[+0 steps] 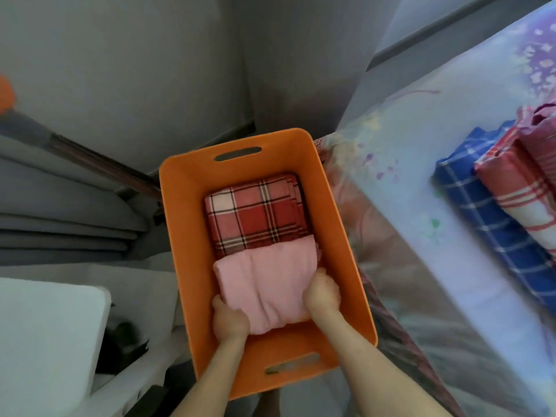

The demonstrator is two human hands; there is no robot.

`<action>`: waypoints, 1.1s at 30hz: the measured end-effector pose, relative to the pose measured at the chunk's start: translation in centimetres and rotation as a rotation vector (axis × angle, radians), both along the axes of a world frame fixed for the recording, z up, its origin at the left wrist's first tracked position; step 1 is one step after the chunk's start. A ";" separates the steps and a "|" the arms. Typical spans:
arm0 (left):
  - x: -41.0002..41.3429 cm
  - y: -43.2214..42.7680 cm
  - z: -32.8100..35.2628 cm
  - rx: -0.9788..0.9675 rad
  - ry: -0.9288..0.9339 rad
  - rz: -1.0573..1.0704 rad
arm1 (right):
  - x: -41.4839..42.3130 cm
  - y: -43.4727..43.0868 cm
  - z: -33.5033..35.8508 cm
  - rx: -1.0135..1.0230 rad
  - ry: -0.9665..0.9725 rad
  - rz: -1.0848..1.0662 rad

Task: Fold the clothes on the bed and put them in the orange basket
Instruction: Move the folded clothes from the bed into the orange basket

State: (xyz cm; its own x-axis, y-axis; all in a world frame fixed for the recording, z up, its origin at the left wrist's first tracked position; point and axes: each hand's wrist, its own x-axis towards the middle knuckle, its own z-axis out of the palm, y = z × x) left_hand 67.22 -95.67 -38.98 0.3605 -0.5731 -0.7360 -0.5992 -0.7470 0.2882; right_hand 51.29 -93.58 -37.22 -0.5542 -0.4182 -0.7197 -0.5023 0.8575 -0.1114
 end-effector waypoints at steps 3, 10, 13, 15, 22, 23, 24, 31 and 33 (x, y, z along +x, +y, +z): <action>0.0 0.0 -1.0 -0.112 -0.071 -0.305 | -0.3 1.0 -1.3 -0.012 0.009 0.109; 0.1 -0.6 -4.5 -0.057 -0.243 -0.672 | 0.3 1.1 -4.3 0.151 -0.046 0.653; -1.3 -2.6 -4.3 0.145 -0.334 -0.779 | -1.0 0.4 -4.6 0.271 -0.150 0.714; -2.8 -4.4 -2.1 0.280 -0.434 -0.895 | -1.8 -0.4 -2.0 0.214 -0.189 0.652; -9.5 -7.5 8.8 -0.123 -0.183 -0.970 | -4.9 0.6 12.1 -0.580 -0.030 0.154; -11.1 -7.3 10.9 -0.254 -0.097 -0.926 | -5.8 1.1 14.0 -0.693 -0.006 0.085; -13.3 -6.9 13.4 -0.408 0.003 -0.875 | -7.3 1.9 16.4 -0.796 0.023 -0.006; -28.7 -1.4 26.8 -0.636 0.591 -0.733 | -19.9 11.5 25.7 -0.997 0.646 -0.539; -33.0 -1.3 26.4 -0.468 0.592 -0.715 | -24.1 15.1 25.6 -0.760 0.685 -0.686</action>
